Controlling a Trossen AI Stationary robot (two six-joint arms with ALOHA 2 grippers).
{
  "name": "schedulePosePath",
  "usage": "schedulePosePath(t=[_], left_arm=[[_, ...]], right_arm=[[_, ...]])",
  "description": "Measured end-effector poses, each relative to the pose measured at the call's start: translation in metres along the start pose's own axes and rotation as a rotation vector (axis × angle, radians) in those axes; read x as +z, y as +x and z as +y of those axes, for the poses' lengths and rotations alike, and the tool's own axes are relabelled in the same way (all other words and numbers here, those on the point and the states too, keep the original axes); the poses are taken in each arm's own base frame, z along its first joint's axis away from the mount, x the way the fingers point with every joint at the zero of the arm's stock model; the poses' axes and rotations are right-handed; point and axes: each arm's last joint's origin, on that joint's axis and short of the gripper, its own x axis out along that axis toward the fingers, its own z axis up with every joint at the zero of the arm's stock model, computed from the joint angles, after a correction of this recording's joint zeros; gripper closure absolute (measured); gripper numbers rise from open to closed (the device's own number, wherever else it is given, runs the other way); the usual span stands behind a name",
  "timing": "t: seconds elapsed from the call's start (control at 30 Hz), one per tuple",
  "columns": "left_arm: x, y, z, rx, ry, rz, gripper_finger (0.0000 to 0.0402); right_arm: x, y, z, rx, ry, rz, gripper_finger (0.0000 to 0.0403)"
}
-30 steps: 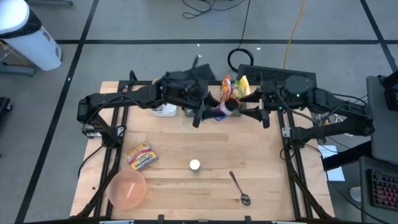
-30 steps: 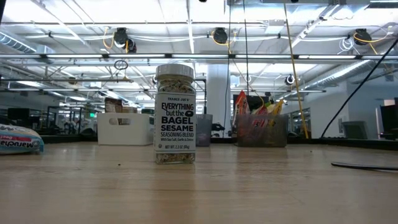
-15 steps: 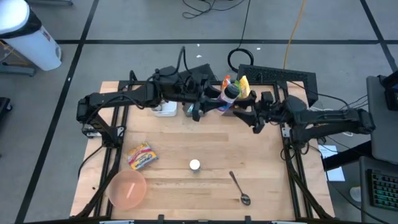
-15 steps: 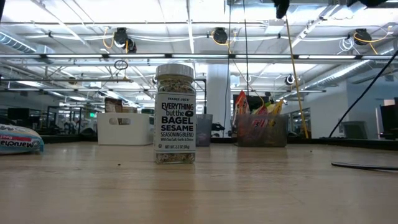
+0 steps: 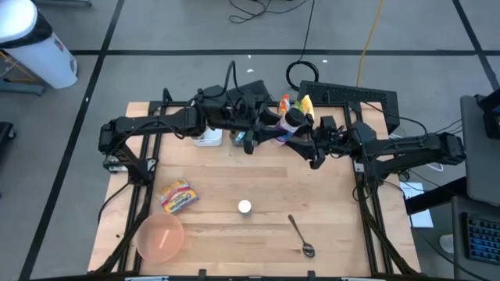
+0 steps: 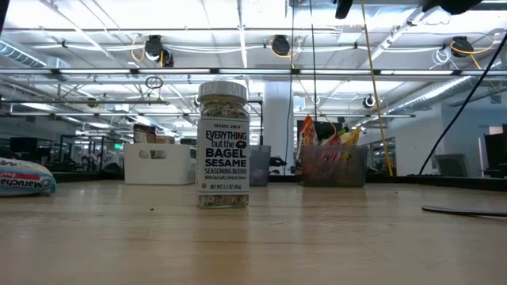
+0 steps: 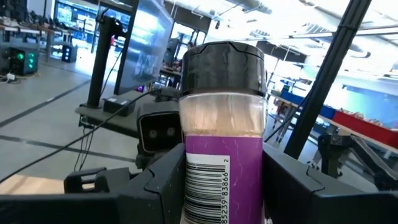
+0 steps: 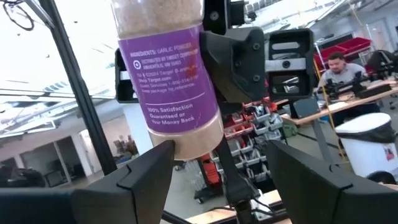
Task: Pick & Place Food Item
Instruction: Put the black seasoning bottle into the white bin
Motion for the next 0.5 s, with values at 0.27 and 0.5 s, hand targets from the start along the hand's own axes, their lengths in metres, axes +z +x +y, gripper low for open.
schedulePosePath(t=[0.27, 0.5], left_arm=[[0.000, 0.002, 0.001, 0.003, 0.022, -0.019, 0.0224], [-0.009, 0.005, 0.011, 0.046, 0.027, 0.016, 0.0224]], right_arm=[[0.004, 0.006, 0.002, 0.028, 0.018, -0.011, 0.0154], [0.010, 0.006, 0.006, 0.095, 0.055, -0.052, 0.0154]])
